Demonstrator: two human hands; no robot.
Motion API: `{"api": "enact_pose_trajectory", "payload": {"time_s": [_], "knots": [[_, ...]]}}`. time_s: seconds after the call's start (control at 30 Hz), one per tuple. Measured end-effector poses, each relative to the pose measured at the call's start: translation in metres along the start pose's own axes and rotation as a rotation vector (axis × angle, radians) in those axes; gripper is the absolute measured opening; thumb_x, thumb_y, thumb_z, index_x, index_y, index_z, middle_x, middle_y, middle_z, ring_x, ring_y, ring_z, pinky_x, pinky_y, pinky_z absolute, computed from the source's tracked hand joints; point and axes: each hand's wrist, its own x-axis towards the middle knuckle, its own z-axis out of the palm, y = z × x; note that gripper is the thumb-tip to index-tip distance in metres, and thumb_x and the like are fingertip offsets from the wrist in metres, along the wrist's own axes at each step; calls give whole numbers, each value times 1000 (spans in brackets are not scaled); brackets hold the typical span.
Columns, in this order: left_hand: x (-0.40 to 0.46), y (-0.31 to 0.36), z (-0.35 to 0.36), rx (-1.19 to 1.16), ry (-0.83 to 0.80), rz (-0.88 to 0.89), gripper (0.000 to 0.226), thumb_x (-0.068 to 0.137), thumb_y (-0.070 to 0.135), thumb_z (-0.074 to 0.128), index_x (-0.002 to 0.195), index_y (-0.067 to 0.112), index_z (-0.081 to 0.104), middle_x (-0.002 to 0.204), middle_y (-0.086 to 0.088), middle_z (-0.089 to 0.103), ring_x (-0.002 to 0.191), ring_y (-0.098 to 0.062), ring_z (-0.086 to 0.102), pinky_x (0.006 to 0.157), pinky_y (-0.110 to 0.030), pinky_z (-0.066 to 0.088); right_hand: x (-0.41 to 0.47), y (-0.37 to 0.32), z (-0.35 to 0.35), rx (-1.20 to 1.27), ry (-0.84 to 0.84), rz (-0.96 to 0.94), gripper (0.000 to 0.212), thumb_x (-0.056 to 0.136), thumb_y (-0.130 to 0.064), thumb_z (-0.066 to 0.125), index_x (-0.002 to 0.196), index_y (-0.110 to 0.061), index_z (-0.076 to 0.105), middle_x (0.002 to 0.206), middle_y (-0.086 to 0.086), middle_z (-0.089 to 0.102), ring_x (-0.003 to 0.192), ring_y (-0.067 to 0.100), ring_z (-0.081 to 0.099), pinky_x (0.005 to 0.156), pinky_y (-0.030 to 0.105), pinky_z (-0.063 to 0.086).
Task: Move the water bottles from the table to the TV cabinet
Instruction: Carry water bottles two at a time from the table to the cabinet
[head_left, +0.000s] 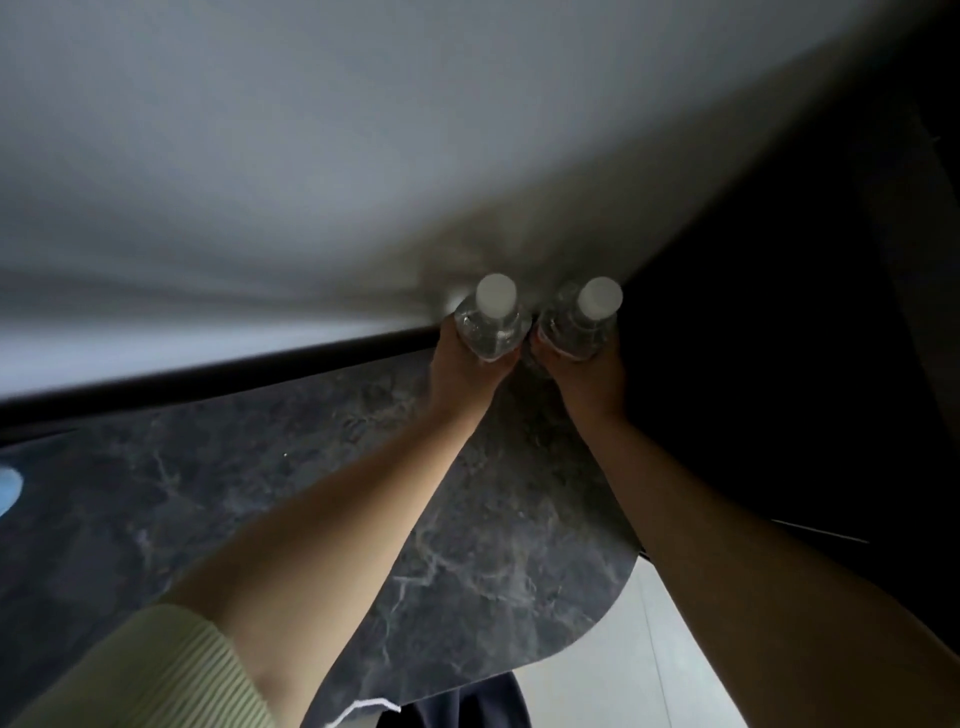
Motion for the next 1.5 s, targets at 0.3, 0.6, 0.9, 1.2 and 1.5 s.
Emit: {"api": "enact_pose_trajectory", "payload": {"time_s": [0.3,0.6,0.9,1.2,1.5], "knots": [[5,-7,-2,14,-59,78,70,64,27,88,122,29,49,112,13,62,103,-1,57,77,-5,40,-6,-8,-3,13,-53,39,69,72,-16,84,130,-4,49,132,15,58,125,29,53,103,47,44],[6,-13,-13,95,-194,-25,103,65,18,84,147,18,21,142,-11,43,129,-26,47,104,-47,44,-19,-5,-16,43,-152,16,80,72,2,80,139,-7,37,137,8,52,127,18,48,103,23,40],[-33,75,-56,327,-209,185,94,76,36,78,148,13,22,145,-11,39,136,-25,35,105,-30,29,-50,-62,-54,-108,-122,69,106,74,-22,83,153,-17,13,156,7,27,141,21,29,100,21,24],[-70,201,-88,863,-251,538,60,91,43,56,142,16,39,145,-11,41,132,-29,39,105,-47,38,-71,-194,-104,-752,-165,-242,53,93,-32,55,142,-17,38,149,7,35,136,27,34,108,42,36],[-116,269,-140,1389,-168,785,50,92,41,49,136,18,40,140,-10,42,132,-28,37,105,-45,33,-126,-271,-103,-1321,-166,-419,51,92,-15,47,141,-19,34,151,9,22,144,29,15,114,57,21]]}}
